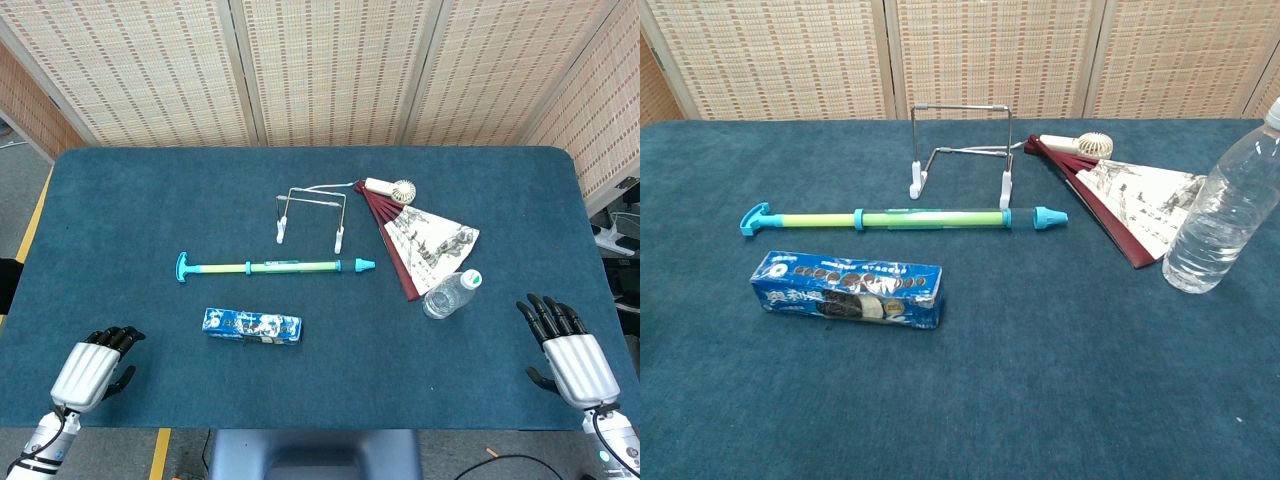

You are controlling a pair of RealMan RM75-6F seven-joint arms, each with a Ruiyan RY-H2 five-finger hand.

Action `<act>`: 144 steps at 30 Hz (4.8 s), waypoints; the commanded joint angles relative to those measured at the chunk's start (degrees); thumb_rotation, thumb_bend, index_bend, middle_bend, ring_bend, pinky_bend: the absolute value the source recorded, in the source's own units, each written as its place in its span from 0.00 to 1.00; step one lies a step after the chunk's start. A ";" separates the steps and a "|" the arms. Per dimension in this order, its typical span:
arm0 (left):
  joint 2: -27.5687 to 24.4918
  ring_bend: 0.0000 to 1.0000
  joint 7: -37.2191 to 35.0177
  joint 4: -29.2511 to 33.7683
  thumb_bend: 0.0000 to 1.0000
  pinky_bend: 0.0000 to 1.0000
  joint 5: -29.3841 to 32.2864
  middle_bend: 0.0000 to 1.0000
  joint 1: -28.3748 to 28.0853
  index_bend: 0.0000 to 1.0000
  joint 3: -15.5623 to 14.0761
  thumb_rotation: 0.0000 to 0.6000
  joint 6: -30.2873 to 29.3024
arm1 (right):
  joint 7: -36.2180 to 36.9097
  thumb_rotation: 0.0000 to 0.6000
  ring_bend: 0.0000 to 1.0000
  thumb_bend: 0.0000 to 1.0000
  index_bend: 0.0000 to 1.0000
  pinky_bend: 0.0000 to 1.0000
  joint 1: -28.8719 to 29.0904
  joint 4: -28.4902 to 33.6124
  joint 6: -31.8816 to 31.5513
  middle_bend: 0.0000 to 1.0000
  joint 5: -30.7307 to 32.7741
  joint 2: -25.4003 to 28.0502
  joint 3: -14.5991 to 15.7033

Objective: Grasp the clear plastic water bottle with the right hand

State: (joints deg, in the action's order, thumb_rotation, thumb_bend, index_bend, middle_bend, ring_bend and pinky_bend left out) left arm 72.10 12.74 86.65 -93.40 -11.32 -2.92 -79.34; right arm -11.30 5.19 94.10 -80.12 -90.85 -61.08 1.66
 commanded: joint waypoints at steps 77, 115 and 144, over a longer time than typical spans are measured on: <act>-0.18 0.26 -2.95 -0.67 0.36 0.41 -1.22 0.28 -0.65 0.29 -0.23 1.00 -0.53 | 56.40 1.00 0.40 0.27 0.53 0.44 17.32 -20.06 20.03 0.55 10.69 -20.74 -9.85; -0.07 0.26 -2.54 -0.54 0.36 0.41 -1.03 0.28 -0.72 0.29 -0.38 1.00 0.08 | 14.17 1.00 0.52 0.35 0.70 0.56 14.99 -19.58 1.58 0.65 2.24 -22.22 -8.14; 0.06 0.26 -2.14 -0.72 0.36 0.41 -1.15 0.28 -0.64 0.29 -0.33 1.00 -0.19 | 11.82 1.00 0.53 0.35 0.72 0.57 16.06 -33.50 -6.33 0.66 1.05 -25.99 -9.95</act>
State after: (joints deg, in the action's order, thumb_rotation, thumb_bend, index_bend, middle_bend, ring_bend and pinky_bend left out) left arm 72.15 10.60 85.94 -94.54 -11.97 -3.25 -79.52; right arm 63.52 23.06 74.06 -75.35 -91.69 -78.34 -3.83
